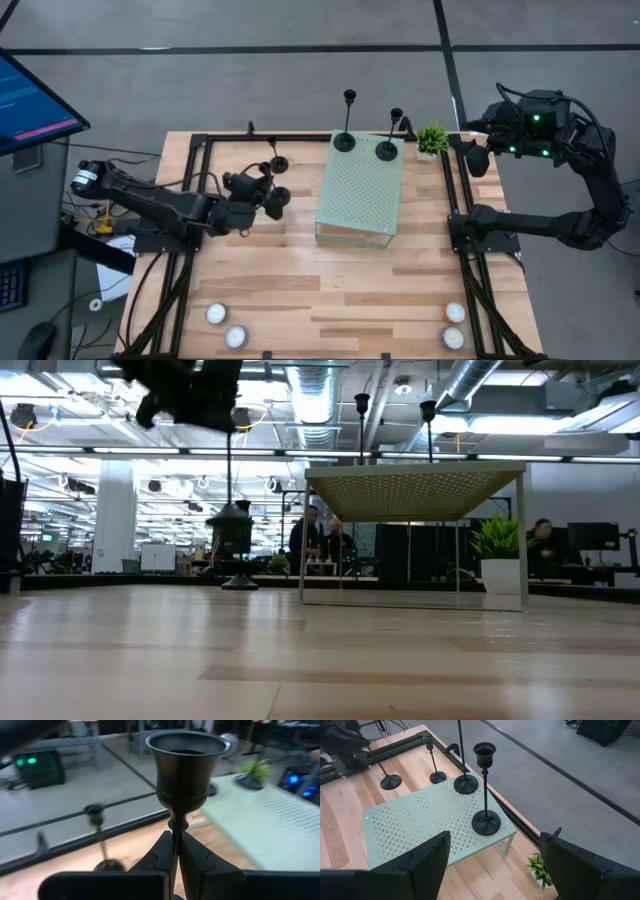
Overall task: Pick & Place candle stick holders
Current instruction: Put the black candle holder on the shelf
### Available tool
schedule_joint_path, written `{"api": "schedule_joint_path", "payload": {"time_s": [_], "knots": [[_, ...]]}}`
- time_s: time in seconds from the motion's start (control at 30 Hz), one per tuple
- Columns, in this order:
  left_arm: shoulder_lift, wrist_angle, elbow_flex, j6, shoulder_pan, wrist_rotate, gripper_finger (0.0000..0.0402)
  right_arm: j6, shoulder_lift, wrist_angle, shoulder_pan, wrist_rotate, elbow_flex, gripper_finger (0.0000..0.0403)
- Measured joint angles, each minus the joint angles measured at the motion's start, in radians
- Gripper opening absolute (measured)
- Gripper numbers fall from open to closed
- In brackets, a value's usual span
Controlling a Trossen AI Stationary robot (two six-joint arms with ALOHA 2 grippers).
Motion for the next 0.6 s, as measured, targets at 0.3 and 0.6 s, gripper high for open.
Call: {"api": "schedule_joint_path", "payload": {"time_s": [0.3, 0.6], "knots": [[0.009, 0.047, 0.162, 0.144, -0.025, 0.076, 0.0012, 0.0, 0.0, 0.0, 0.0, 0.0, 0.0, 0.0297], [0.13, 0.211, 0.315, 0.346, -0.023, 0.266, 0.0012, 0.001, 0.0, 0.0, 0.0, 0.0, 0.0, 0.0297]]}}
